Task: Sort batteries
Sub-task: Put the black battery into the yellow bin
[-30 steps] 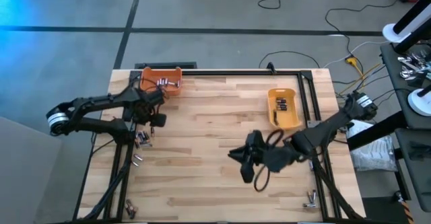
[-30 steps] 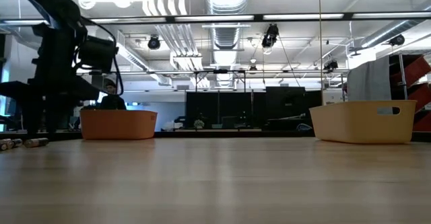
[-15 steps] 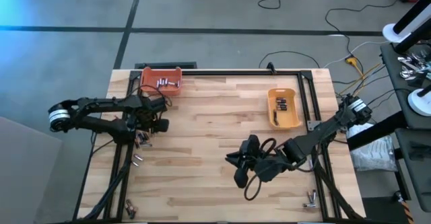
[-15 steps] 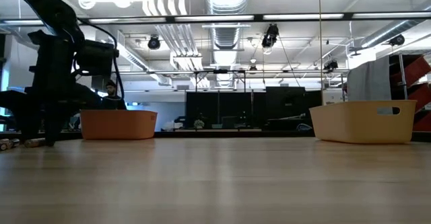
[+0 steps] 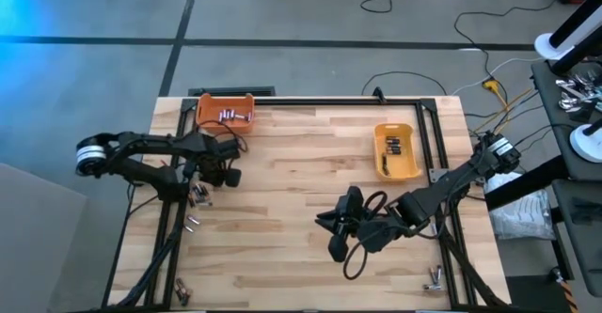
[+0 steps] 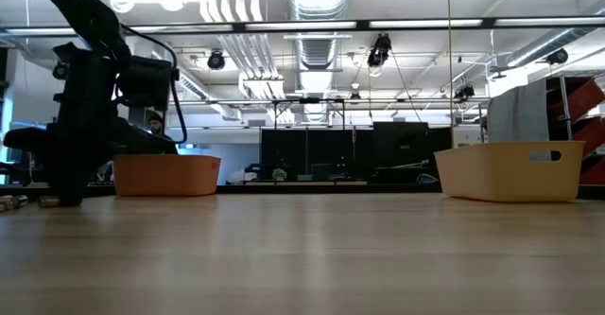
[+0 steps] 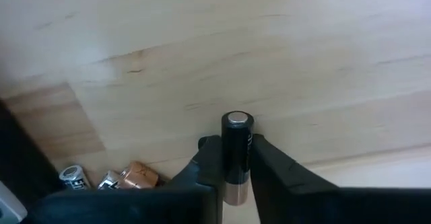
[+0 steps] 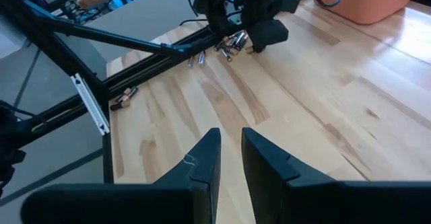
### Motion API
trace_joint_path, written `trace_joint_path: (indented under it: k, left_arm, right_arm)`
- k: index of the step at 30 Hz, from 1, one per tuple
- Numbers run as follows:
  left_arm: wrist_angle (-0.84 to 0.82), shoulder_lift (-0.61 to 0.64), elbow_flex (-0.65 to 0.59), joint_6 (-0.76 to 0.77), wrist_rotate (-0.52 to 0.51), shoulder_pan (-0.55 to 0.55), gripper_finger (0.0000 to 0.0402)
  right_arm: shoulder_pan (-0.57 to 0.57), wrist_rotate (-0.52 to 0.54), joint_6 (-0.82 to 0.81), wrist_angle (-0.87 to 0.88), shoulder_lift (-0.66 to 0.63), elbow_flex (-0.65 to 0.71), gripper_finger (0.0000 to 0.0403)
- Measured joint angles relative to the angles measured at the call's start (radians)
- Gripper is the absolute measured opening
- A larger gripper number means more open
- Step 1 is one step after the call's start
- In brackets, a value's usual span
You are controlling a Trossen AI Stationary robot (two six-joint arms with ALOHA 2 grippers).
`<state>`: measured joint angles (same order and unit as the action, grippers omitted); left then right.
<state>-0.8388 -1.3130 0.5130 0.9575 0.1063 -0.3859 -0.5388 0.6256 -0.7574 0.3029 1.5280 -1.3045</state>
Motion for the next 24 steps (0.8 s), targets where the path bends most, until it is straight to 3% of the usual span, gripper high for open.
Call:
trace_joint_path:
  k: [4,10,17,24]
  left_arm:
    - [0.017,-0.008,0.037,-0.02,-0.007,0.027,0.0023]
    - [0.243,0.024,0.113,-0.024,-0.003,0.113,0.0028]
    - [0.883,0.019,0.138,0.054,-0.121,0.338,0.0026]
    - [1.485,-0.065,0.147,-0.174,-0.298,0.629,0.0027]
  right_arm:
    - [0.0,-0.022,0.013,0.003,-0.001,0.0,0.0052]
    - [-0.02,0.003,0.054,0.011,-0.03,-0.016,0.0052]
    - [-0.058,0.002,0.024,0.069,-0.036,-0.034,0.0053]
    - [-0.112,-0.006,-0.121,0.157,0.003,-0.016,0.0089]
